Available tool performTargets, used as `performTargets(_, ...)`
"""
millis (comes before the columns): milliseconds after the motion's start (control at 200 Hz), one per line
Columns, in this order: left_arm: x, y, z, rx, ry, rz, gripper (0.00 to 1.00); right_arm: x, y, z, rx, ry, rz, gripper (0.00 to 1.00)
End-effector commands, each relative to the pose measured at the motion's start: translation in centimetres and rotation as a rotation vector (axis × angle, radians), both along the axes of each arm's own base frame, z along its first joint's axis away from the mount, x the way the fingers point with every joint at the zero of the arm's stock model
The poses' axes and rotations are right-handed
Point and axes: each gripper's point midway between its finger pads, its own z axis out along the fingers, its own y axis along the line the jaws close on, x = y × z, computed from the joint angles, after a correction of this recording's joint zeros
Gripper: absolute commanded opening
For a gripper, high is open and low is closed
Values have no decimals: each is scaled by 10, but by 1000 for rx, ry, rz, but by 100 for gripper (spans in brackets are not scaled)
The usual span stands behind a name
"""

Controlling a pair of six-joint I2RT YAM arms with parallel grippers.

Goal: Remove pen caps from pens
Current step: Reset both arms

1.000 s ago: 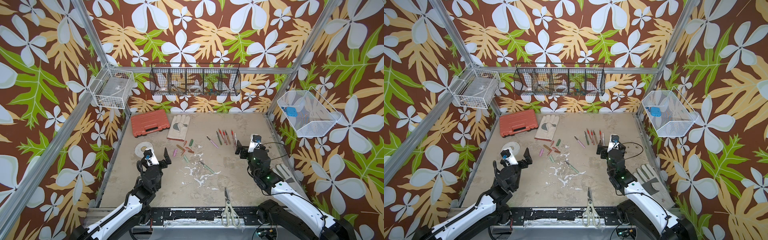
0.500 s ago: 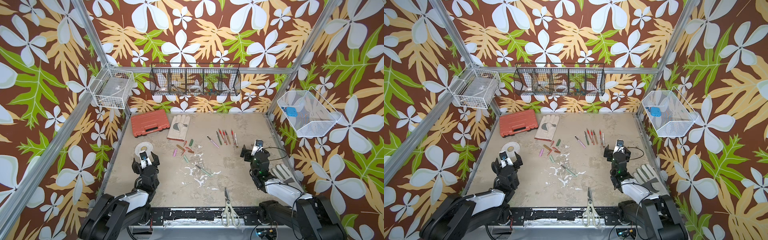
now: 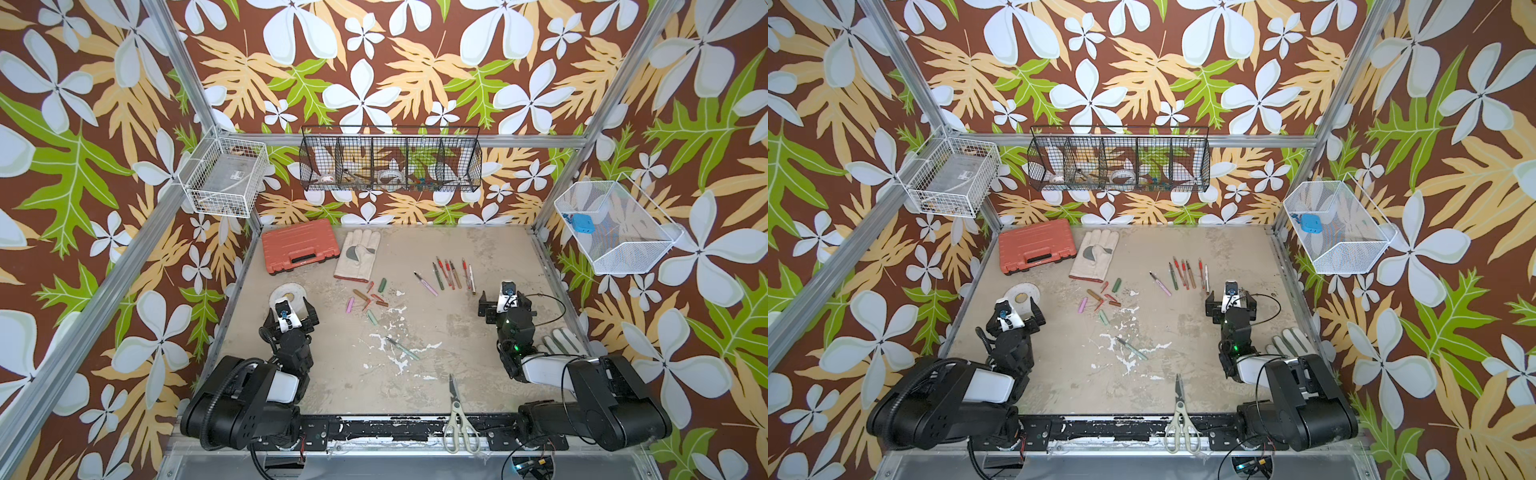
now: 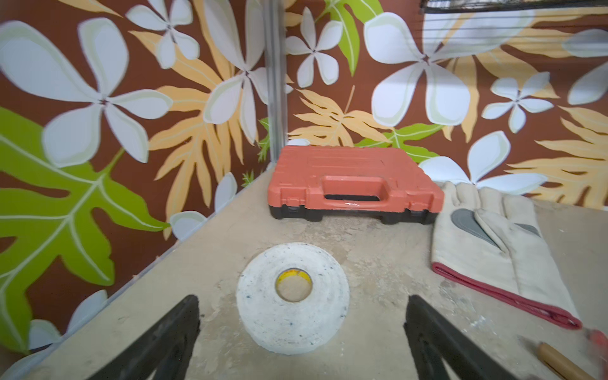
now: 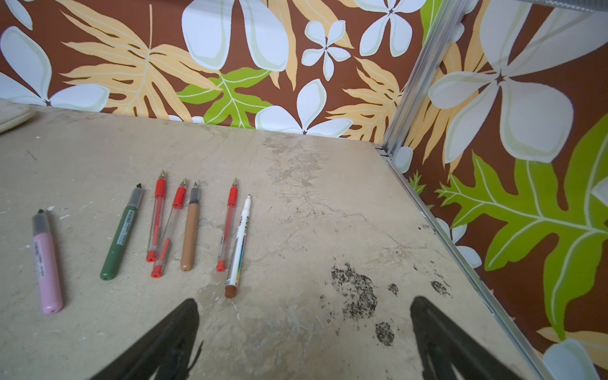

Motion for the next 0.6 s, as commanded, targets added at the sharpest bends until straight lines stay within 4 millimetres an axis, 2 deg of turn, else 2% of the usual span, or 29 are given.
performTargets(0,12,-15,17,-16,-68,-95,97,3,-2,13,53,-85,33,100)
performTargets(120,23,-25,8,11,-34,-155,97,0,-16,5,113,-107,16,100)
performTargets(230,33,-26,-1,-18,22,-194,97,6,-13,2,113,-78,36,99)
performTargets(300,34,-27,2,-18,7,-206,97,11,-10,0,105,-61,53,100)
performTargets(390,37,-28,-1,-19,25,-216,90,11,-9,0,107,-56,57,99)
performTargets(470,38,-29,-2,-25,33,-222,89,11,-10,-1,109,-55,57,100)
performTargets(495,38,-29,-2,-24,31,-224,91,11,-10,0,110,-55,57,100)
performTargets(505,38,-29,-1,-24,28,-224,97,11,-10,0,110,-54,58,100)
performTargets(515,38,-29,0,-23,24,-224,99,12,-10,-1,110,-54,59,99)
performTargets(596,36,-27,1,-25,18,-216,100,15,2,-2,101,-39,138,99)
